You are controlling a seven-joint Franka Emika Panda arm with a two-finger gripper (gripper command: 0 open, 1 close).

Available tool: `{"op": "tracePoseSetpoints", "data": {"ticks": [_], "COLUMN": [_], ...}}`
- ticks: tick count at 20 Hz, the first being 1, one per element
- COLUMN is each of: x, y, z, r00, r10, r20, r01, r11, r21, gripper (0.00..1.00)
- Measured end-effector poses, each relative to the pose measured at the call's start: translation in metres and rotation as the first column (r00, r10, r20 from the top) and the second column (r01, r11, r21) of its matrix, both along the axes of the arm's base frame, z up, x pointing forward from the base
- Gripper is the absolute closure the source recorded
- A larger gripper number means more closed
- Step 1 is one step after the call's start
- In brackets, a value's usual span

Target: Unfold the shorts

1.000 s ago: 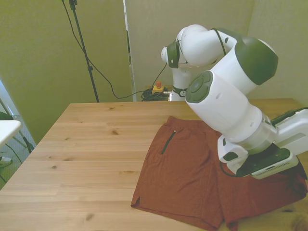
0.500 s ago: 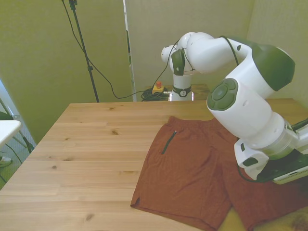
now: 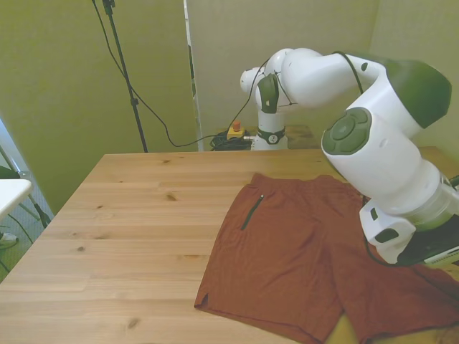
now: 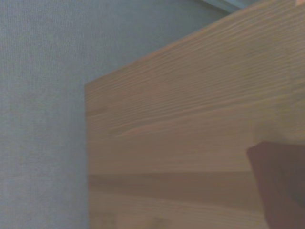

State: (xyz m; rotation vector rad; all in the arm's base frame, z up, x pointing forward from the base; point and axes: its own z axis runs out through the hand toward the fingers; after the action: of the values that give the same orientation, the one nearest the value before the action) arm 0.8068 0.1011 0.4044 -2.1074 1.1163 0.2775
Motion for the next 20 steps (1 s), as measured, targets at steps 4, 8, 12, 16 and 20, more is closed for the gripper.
{"op": "tracePoseSetpoints", "data": {"ticks": [4, 8, 12, 16, 20], "x": [0.002, 0.000, -0.016, -0.037, -0.058], "y": [-0.009, -0.050, -0.057, -0.043, -0.038], "z": [0.000, 0.020, 0.058, 0.072, 0.083], "r00": [0.997, 0.990, 0.989, 0.995, 0.997], "r10": [-0.078, -0.136, -0.142, -0.101, -0.072], "r20": [-0.001, 0.031, 0.038, -0.002, -0.026], "r01": [0.076, 0.138, 0.140, 0.081, 0.043], "r11": [0.980, 0.916, 0.829, 0.811, 0.814], "r21": [-0.186, -0.376, -0.542, -0.580, -0.580], "gripper": [0.00, 0.00, 0.00, 0.00, 0.00]}}
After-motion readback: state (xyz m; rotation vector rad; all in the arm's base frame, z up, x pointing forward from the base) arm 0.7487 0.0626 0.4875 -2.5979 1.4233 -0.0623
